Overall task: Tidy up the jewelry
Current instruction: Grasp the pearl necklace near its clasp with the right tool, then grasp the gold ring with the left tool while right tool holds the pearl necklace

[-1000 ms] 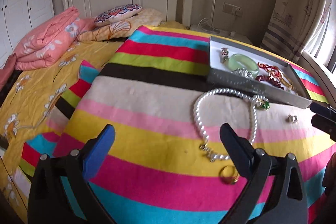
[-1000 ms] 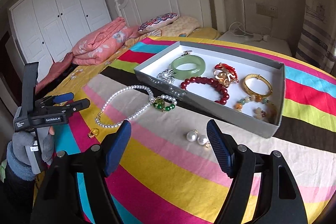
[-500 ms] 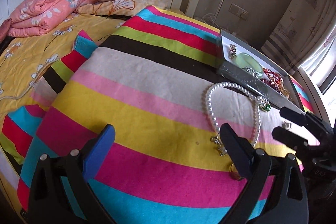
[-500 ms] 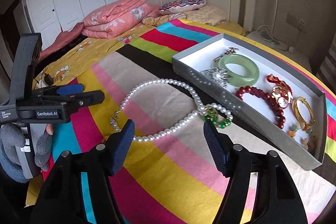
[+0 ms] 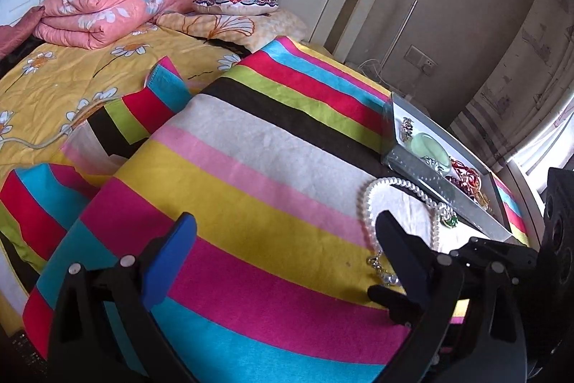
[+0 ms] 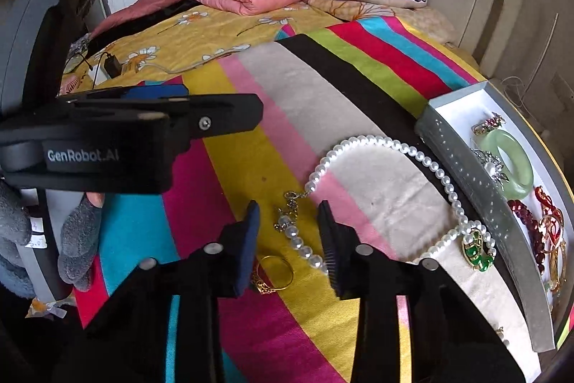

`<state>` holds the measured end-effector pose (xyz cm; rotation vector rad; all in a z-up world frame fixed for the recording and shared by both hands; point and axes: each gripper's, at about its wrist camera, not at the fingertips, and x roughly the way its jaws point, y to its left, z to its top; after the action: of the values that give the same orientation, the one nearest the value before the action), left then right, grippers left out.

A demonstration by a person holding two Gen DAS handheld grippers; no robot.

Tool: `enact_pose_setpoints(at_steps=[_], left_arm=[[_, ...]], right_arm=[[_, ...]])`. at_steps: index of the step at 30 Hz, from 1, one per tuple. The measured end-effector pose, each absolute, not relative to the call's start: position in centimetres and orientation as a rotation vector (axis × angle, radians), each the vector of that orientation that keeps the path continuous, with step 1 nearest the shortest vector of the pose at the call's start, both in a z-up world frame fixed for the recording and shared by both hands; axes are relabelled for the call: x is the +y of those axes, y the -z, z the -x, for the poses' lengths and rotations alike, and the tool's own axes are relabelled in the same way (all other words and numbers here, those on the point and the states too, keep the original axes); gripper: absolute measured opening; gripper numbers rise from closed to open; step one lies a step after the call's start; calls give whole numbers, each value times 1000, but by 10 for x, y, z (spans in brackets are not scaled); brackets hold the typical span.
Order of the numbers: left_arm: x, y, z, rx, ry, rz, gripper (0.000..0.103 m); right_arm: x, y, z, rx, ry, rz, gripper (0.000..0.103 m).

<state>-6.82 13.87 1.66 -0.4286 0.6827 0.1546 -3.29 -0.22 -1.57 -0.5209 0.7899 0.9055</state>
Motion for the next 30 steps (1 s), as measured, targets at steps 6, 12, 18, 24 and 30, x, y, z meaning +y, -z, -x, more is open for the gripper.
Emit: enact_pose_setpoints(at_steps=[6,12,18,24,30], left_arm=[[135,-16,66,694,-143,421,99],[122,-17,66,708,-58,361,98],[65,-14,76,802,40,151,90],[34,-3,75,844,38,10,71],[21,-1,79,809,102,-67,36]], right_arm=[[-47,12,25,782,-836,431,10],[-138,13,46,798,-748,329,10],[-190,18,77,828,-712,299,10],[-189,21,86,815,-711,324,12],[-185,19,95,787,-734,353,42]])
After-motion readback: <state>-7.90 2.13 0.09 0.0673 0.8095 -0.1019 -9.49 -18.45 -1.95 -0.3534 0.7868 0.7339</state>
